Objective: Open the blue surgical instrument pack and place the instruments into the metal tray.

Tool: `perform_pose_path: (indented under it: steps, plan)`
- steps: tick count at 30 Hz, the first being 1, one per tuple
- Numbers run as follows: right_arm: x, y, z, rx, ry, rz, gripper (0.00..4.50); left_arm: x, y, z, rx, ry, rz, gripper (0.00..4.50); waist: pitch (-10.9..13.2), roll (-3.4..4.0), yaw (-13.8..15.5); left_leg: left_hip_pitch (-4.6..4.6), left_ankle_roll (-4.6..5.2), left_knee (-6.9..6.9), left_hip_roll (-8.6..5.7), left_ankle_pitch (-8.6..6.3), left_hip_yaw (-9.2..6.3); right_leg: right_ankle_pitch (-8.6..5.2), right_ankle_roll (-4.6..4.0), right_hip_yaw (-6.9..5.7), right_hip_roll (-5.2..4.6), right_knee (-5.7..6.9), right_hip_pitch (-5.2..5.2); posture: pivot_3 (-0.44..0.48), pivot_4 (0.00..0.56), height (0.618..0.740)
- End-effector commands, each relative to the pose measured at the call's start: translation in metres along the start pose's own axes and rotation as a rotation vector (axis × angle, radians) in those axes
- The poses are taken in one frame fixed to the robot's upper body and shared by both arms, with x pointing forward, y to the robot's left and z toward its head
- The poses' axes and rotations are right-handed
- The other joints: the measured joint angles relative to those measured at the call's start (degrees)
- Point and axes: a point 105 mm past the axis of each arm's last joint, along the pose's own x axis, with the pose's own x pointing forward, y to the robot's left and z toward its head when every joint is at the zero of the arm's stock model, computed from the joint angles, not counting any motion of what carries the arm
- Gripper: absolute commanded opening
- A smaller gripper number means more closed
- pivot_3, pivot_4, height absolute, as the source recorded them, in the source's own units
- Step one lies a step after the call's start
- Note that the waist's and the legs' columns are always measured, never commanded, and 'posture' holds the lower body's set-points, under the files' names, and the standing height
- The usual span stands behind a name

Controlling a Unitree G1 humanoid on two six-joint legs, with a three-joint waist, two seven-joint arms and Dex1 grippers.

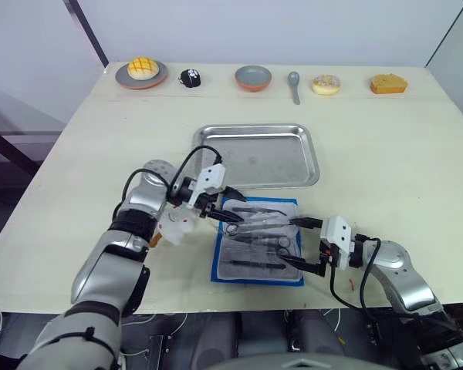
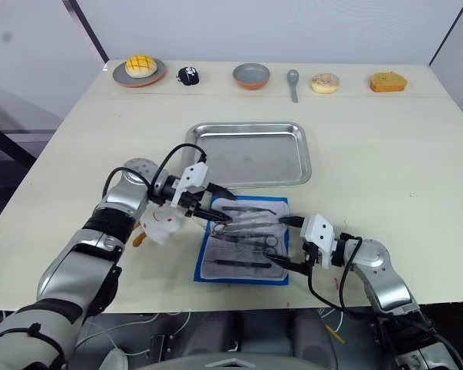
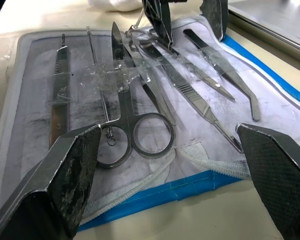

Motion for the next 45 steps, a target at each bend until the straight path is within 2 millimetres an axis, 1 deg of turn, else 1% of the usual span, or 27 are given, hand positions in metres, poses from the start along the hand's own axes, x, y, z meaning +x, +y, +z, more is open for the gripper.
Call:
perform_pose_path:
  steps: [1, 7, 9, 14, 19, 21, 22, 23, 24, 28, 36, 45]
  plan:
    - [0.000, 0.009, -0.031, 0.072, 0.112, 0.003, 4.50, -0.004, 0.001, 0.013, 0.055, -0.059, -0.016, 2.82, 0.0, -0.01, 0.0, 0.00, 0.01, 0.00, 0.00, -0.01, 0.00, 0.00, 0.00, 0.00, 0.00, 0.00, 0.00, 0.000, 0.150, 0.732]
    - [0.000, 0.010, -0.032, 0.071, 0.113, 0.004, 4.50, -0.007, 0.002, 0.029, 0.061, -0.185, 0.011, 2.82, 0.0, -0.01, 0.0, 0.00, 0.00, 0.00, 0.01, 0.00, 0.00, 0.00, 0.00, 0.00, 0.00, 0.00, 0.00, 0.000, 0.150, 0.732]
    - [0.001, 0.010, -0.032, 0.069, 0.113, 0.005, 4.50, -0.009, -0.005, 0.031, 0.042, -0.207, -0.016, 2.82, 0.0, -0.01, -0.1, 0.00, 0.00, 0.00, 0.01, 0.00, 0.00, 0.00, 0.00, 0.01, 0.00, 0.00, 0.00, 0.000, 0.150, 0.732]
    - [0.002, 0.010, -0.032, 0.066, 0.111, 0.004, 4.50, -0.010, -0.022, 0.029, -0.024, -0.191, -0.103, 2.82, 0.0, 0.00, -0.2, 0.08, 0.00, -0.02, -0.02, 0.00, -0.20, 0.00, 0.00, 0.20, 0.10, 0.03, -0.01, 0.000, 0.150, 0.732]
    - [0.003, 0.009, -0.031, 0.064, 0.109, 0.002, 4.50, -0.009, -0.021, 0.021, -0.056, -0.151, -0.105, 2.82, 0.0, -0.02, 0.0, 0.13, 0.06, -0.03, -0.04, -0.04, -0.20, 0.00, -0.01, 0.26, 0.12, 0.02, 0.00, 0.000, 0.150, 0.732]
    - [0.003, 0.009, -0.031, 0.064, 0.109, 0.000, 4.50, -0.009, -0.019, 0.020, -0.060, -0.144, -0.093, 2.29, 0.0, -0.02, -0.1, 0.14, 0.06, -0.03, -0.04, -0.04, -0.20, 0.00, 0.00, 0.29, 0.15, 0.02, 0.00, 0.000, 0.150, 0.732]
    - [0.003, 0.009, -0.032, 0.064, 0.109, 0.000, 4.50, -0.009, -0.018, 0.019, -0.057, -0.141, -0.087, 2.22, 0.0, -0.02, -0.1, 0.15, 0.06, -0.04, -0.04, -0.03, -0.21, 0.00, -0.01, 0.32, 0.17, 0.02, 0.00, 0.000, 0.150, 0.732]
    - [0.003, 0.009, -0.032, 0.064, 0.109, -0.001, 4.50, -0.009, -0.017, 0.019, -0.054, -0.139, -0.083, 1.67, 0.0, -0.02, -0.1, 0.16, 0.06, -0.04, -0.04, -0.04, -0.22, 0.00, -0.01, 0.35, 0.20, 0.02, 0.00, 0.000, 0.150, 0.732]
    - [0.003, 0.010, -0.032, 0.064, 0.110, -0.001, 4.50, -0.009, -0.017, 0.018, -0.059, -0.133, -0.082, 1.37, 0.0, -0.02, -0.1, 0.17, 0.06, -0.04, -0.05, -0.04, -0.22, 0.00, -0.01, 0.35, 0.20, 0.02, 0.00, 0.000, 0.150, 0.732]
    - [0.002, 0.010, -0.033, 0.062, 0.112, -0.002, 4.50, -0.010, -0.015, 0.013, -0.055, -0.109, -0.069, 1.37, 0.0, -0.02, -0.1, 0.18, 0.06, -0.04, -0.04, -0.04, -0.21, 0.00, -0.01, 0.36, 0.21, 0.02, -0.01, 0.000, 0.150, 0.732]
    - [0.003, 0.009, -0.033, 0.056, 0.112, -0.002, 4.50, -0.009, 0.000, 0.005, -0.018, -0.065, 0.028, 1.37, 0.0, -0.03, -0.1, 0.19, 0.06, -0.04, -0.04, -0.04, -0.21, 0.00, -0.01, 0.38, 0.21, 0.02, 0.00, 0.000, 0.150, 0.732]
    - [0.003, 0.010, -0.034, 0.054, 0.115, -0.001, 4.50, -0.010, 0.006, -0.004, 0.000, -0.014, 0.071, 1.37, 0.0, -0.04, -0.1, 0.19, 0.07, -0.05, -0.04, -0.04, -0.21, 0.00, -0.01, 0.39, 0.22, 0.02, 0.00, 0.000, 0.150, 0.732]
